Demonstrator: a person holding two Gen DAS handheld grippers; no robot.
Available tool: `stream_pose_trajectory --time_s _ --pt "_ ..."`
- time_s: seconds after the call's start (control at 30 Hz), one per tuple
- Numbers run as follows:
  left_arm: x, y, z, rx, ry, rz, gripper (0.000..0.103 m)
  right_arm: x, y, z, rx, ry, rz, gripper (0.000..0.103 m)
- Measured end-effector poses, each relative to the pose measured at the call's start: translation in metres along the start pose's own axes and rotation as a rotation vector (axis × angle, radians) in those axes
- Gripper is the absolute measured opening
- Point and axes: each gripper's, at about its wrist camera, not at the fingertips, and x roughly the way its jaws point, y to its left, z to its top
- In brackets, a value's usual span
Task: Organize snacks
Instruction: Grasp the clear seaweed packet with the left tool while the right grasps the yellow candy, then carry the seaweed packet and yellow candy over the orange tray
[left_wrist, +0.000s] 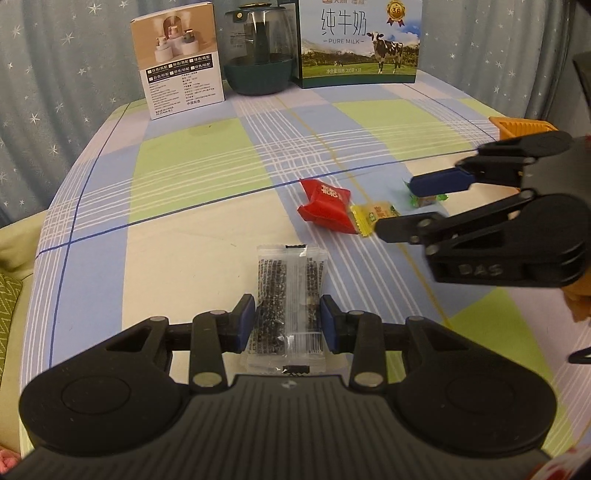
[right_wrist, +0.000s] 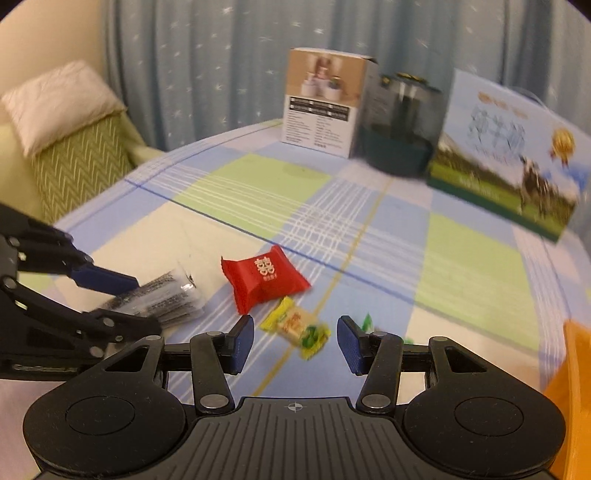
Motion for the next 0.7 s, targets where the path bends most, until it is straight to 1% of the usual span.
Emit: stream_pose_trajectory --time_s 0.1,0.17,0.23,0.27,0.3,0.37,0.43,0.53,0.7 --pt "0.000 0.000 -0.001 0.001 0.002 -0.002 0.036 0.015 0.002 -0.002 -0.036 0.021 -0.019 0.051" --pt "0.002 0.000 -0.001 0.002 0.011 -0.005 0.037 0.020 0.000 -0.003 -0.042 0.009 -0.015 0.047" --pt "0.004 0.000 -0.001 0.001 0.019 -0.008 0.037 0.023 0.000 0.000 -0.051 0.002 -0.012 0.039" --pt "0.004 0.001 -0.001 -0.002 0.018 -0.008 0.037 0.025 -0.001 0.000 -0.049 -0.002 -0.008 0.037" --pt "0.004 0.001 -0.001 -0.005 0.018 -0.010 0.037 0.026 -0.002 0.001 -0.035 -0.004 0.002 0.034" --pt "0.004 0.002 0.000 -0.011 0.017 -0.013 0.038 0.027 -0.004 0.002 -0.008 -0.002 0.015 0.031" --pt "0.005 0.003 0.000 -0.019 0.016 -0.018 0.038 0.027 -0.005 0.003 0.005 0.005 0.030 0.023" --pt "0.005 0.004 0.001 -0.028 0.008 -0.014 0.041 0.025 -0.007 0.003 0.038 0.015 0.037 0.022" --pt "0.004 0.006 0.003 -0.053 -0.027 -0.022 0.041 0.017 -0.012 -0.001 0.117 0.031 0.042 0.022"
